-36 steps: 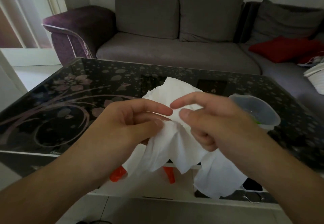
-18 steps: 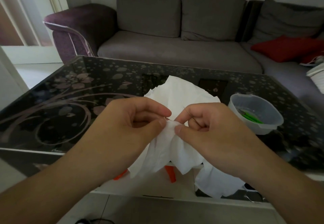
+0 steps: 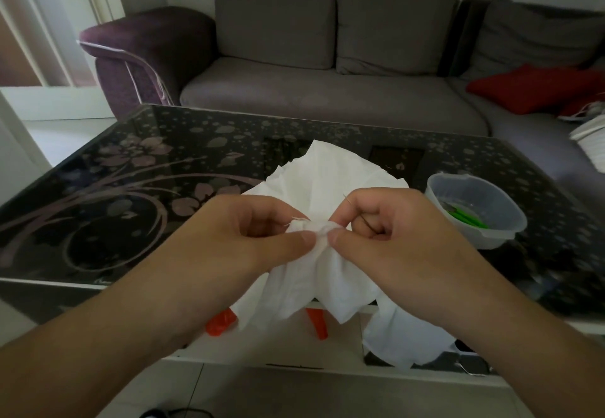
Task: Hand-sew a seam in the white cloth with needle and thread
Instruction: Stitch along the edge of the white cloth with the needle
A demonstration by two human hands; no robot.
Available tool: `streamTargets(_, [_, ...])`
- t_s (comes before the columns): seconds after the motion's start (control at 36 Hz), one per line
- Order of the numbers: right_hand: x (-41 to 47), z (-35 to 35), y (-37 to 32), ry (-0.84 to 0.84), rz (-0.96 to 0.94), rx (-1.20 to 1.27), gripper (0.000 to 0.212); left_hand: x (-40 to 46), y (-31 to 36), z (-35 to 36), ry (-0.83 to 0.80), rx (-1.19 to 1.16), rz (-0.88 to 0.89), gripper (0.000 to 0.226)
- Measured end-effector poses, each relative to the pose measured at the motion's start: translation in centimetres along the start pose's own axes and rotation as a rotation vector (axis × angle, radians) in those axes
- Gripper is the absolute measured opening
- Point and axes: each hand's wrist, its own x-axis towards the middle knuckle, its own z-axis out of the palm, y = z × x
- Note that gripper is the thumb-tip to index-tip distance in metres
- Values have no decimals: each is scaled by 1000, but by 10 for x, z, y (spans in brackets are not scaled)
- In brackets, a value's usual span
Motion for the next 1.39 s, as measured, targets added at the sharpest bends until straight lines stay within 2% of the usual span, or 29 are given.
streamTargets(0.11, [2,-1,-4,-17,78,26,11,-1,0,-1,-33,-80,10,12])
streamTargets(0.19, [10,-6,-3,-15,293,163,41,1,0,-1,-16,-98,5,13])
streamTargets(0.22, [11,-9,-3,-18,300,212,39,2,-1,0,-11,-104,4,15])
streamTargets(0.28, [9,-14,-4,-30,253,277,17,3,0,0,-6,-120,8,18])
streamTargets(0.39, [-1,-17,-10,-19,165,307,16,2,0,-1,19,-133,20,20])
streamTargets(0.53, [-7,-14,-14,-89,18,294,18,1,2,0,32,-119,40,20])
streamTargets(0.67, [-6,-7,-14,-101,36,265,19,0,2,-2,14,-117,45,14])
streamTargets(0.92, [-8,-8,-15,-76,73,297,17,1,2,-1,0,-149,49,23])
streamTargets(1.39, [-7,-5,-15,-72,75,318,18,1,0,-3,7,-119,64,22])
